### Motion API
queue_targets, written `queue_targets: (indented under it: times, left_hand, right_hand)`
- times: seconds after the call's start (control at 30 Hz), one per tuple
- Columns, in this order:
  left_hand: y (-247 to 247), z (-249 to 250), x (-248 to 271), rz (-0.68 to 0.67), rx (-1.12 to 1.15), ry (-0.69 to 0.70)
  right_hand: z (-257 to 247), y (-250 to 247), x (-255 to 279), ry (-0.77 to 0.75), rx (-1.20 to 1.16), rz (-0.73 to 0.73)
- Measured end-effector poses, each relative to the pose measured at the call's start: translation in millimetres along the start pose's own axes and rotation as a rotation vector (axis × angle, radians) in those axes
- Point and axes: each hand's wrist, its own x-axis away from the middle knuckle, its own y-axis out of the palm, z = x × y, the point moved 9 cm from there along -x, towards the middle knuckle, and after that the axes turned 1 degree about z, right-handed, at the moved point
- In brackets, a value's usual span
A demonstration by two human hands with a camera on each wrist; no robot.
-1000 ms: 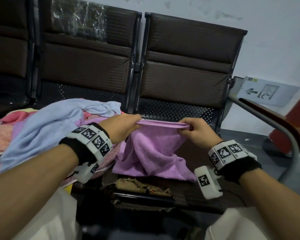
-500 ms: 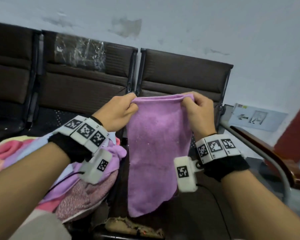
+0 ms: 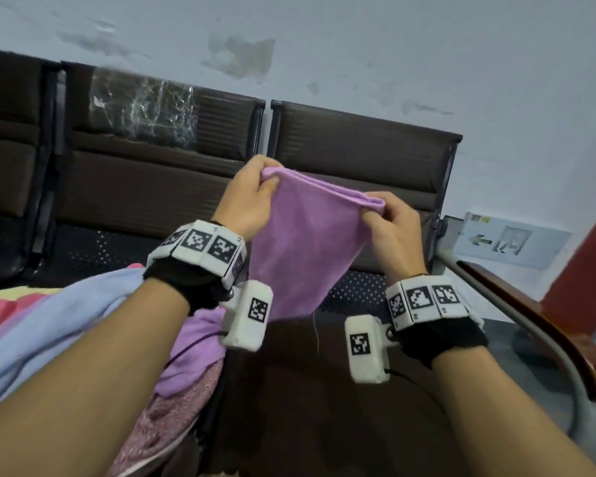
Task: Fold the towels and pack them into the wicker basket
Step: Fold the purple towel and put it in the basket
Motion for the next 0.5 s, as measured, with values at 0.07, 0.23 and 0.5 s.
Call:
queue_targets:
  times: [0.07, 0.23, 0.5]
  left_hand:
    - [3, -5, 25, -0.042, 0.026, -0.012]
    - [15, -36, 115, -0.162, 0.021, -0.107]
    - [41, -94, 246, -0.335, -0.135, -0.245]
  right_hand:
    - [13, -2, 28, 0.04, -0.015, -0.03]
    - [59, -9, 119, 0.218, -0.022, -0.04]
    - [110, -15, 238, 0.439, 0.086, -0.026]
